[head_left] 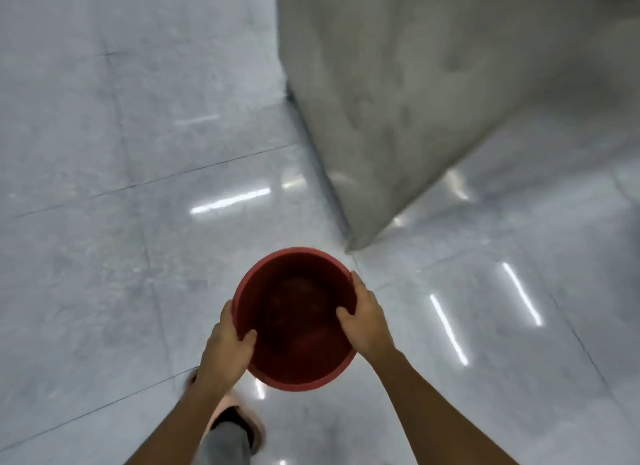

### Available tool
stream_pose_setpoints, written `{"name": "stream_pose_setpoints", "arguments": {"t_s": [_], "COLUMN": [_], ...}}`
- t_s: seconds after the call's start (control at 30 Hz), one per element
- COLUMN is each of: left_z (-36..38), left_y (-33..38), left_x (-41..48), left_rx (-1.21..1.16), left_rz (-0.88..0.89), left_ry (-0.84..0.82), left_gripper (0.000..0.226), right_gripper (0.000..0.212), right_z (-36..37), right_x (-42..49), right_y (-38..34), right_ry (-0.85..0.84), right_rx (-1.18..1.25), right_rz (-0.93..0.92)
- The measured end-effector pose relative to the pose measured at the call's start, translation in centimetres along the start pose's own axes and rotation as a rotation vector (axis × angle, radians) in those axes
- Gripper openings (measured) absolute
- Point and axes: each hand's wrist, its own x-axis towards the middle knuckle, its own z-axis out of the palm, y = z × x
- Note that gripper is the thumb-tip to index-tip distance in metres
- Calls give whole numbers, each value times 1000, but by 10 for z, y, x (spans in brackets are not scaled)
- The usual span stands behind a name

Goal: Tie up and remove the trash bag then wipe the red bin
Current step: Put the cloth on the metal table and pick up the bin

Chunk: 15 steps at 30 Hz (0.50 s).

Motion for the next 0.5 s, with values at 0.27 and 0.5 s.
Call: {"name": "stream_pose_setpoints", "arguments": {"t_s": [0.27, 0.5], "left_z": [165, 295], "left_y": [139, 252], "left_x": [-95, -104], "left_rx": [121, 10], "left_rz": [97, 178], "left_ry": [-117, -244], "left_gripper": [54, 50], "right_gripper": [64, 33], "right_z": [-197, -338], "right_x": [-91, -74], "right_y": [147, 242], "right_ry": [161, 368], "right_rx": [221, 333], "right_rz": [142, 244]}}
